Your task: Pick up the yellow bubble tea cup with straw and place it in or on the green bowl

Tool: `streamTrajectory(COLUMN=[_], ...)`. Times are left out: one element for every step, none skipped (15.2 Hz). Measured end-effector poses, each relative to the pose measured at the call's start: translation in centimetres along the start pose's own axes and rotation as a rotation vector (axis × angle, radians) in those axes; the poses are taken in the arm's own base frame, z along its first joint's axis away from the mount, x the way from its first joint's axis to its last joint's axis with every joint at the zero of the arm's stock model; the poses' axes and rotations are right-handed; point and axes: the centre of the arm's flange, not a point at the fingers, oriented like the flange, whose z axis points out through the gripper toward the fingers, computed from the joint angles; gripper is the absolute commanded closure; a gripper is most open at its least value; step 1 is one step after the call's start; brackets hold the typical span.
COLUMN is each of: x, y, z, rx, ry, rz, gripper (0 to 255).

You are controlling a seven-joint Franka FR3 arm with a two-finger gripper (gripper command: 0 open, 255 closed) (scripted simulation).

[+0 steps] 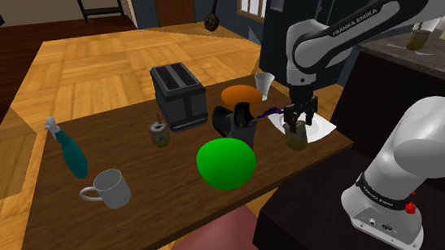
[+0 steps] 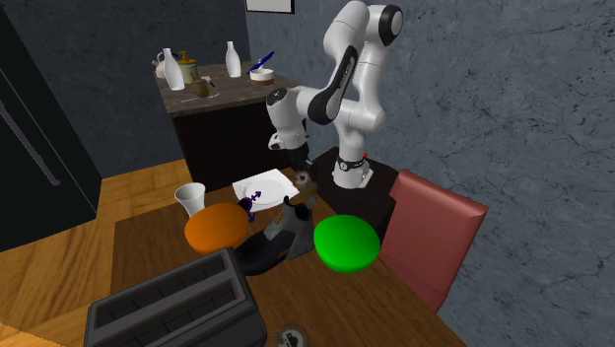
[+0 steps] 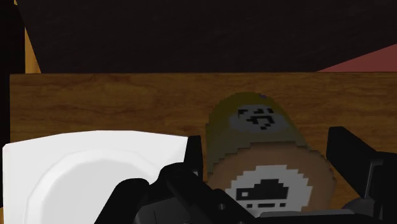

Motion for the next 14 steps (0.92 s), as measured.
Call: streamTrajectory(x=[-0.2,-0.3,-0.5,-0.7,-0.9,-1.1,-1.3,-1.5,-1.7,-1.8,-1.9,-2.2,-2.4,-2.5], y=[0.0,0.0,0.0,0.0,-0.1,-0.1,-0.1,-0.1,-0.1,-0.2,-0.2,-0.2,-0.1,-0.1], z=[-0.4,-0.9,-1.4,-1.8,-2.4,-3.0,-3.6,-4.1,-4.5,-5.0,-5.5,-6.0,-6.6,-7.1], rx=[0.0,0.0,0.0,0.0,0.0,0.0,0.0,0.0,0.0,0.0,0.0,0.0,0.0,0.0], ry=[0.0,0.0,0.0,0.0,0.0,0.0,0.0,0.0,0.0,0.0,0.0,0.0,0.0,0.0], rz=[0.0,0.0,0.0,0.0,0.0,0.0,0.0,0.0,0.0,0.0,0.0,0.0,0.0,0.0], gripper=[255,255,255,255,255,255,255,255,255,255,255,255,255,255])
